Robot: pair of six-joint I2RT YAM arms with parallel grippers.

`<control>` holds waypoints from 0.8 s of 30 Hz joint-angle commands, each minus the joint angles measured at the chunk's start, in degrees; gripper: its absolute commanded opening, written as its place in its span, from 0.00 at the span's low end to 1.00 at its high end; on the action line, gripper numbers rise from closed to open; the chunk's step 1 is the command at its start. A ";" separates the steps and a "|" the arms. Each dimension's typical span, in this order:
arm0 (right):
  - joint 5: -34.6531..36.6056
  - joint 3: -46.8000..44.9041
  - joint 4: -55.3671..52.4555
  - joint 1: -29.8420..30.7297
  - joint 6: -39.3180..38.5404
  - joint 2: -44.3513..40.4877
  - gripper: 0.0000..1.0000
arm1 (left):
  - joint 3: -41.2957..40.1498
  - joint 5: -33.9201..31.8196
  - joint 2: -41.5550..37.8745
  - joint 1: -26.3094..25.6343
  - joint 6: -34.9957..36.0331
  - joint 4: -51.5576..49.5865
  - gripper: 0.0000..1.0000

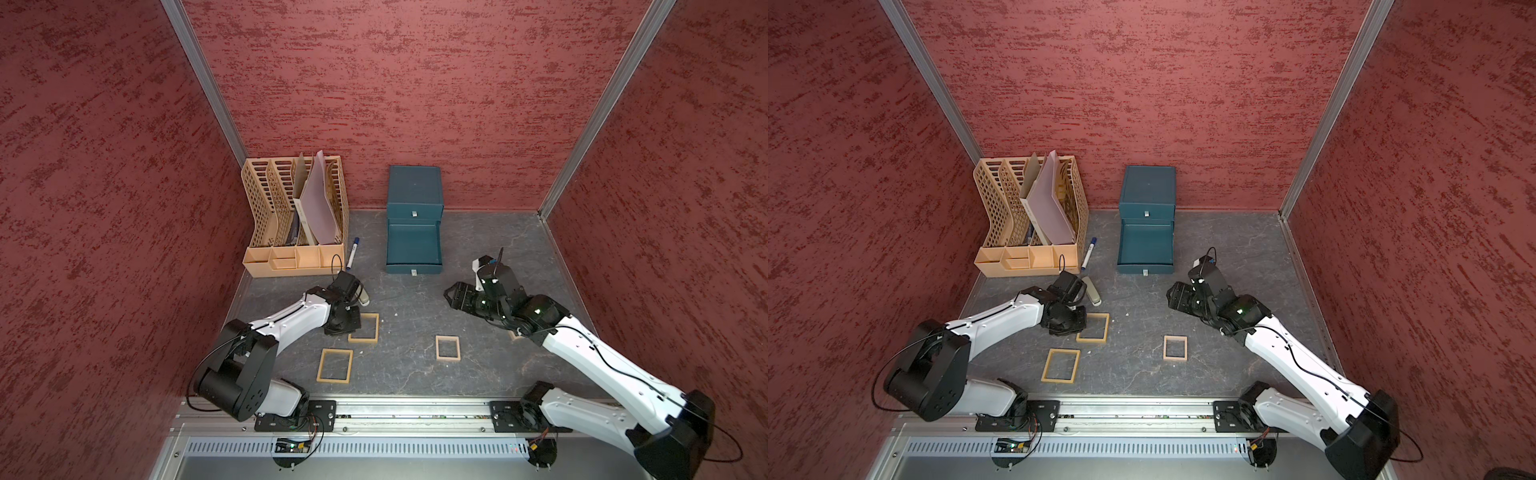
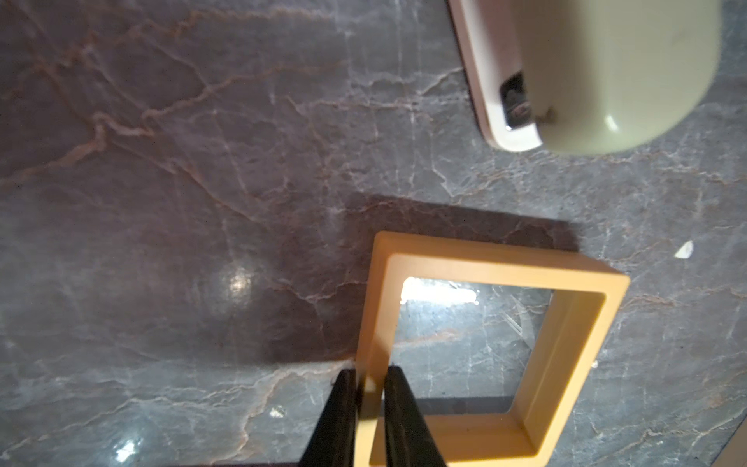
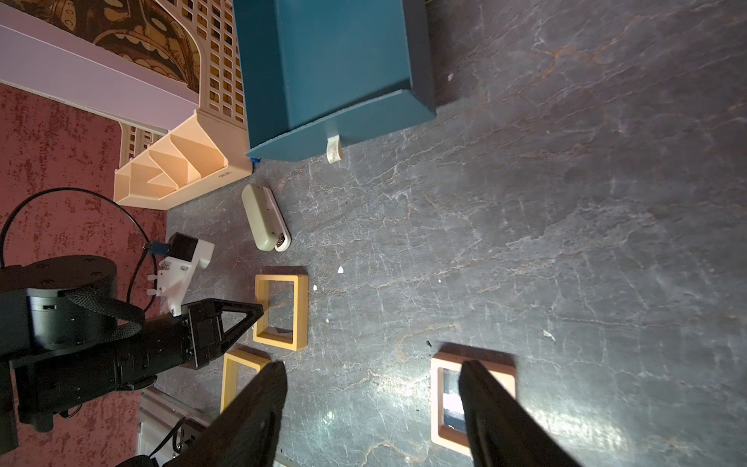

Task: Place the brooch boxes into the drawer by color
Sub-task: Pick up the brooch box from the center of the board.

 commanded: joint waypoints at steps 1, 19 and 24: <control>-0.78 -0.23 1.51 0.52 0.20 -0.53 0.73 | -0.80 0.70 0.77 -0.38 1.02 0.62 0.15; 0.12 0.10 1.07 0.52 0.36 -1.75 0.72 | 4.41 -1.78 -1.21 -4.11 -0.59 -6.23 0.00; 0.70 0.83 0.50 0.49 0.32 -2.47 0.71 | 11.47 -3.71 -4.59 -5.48 -2.15 -12.91 0.00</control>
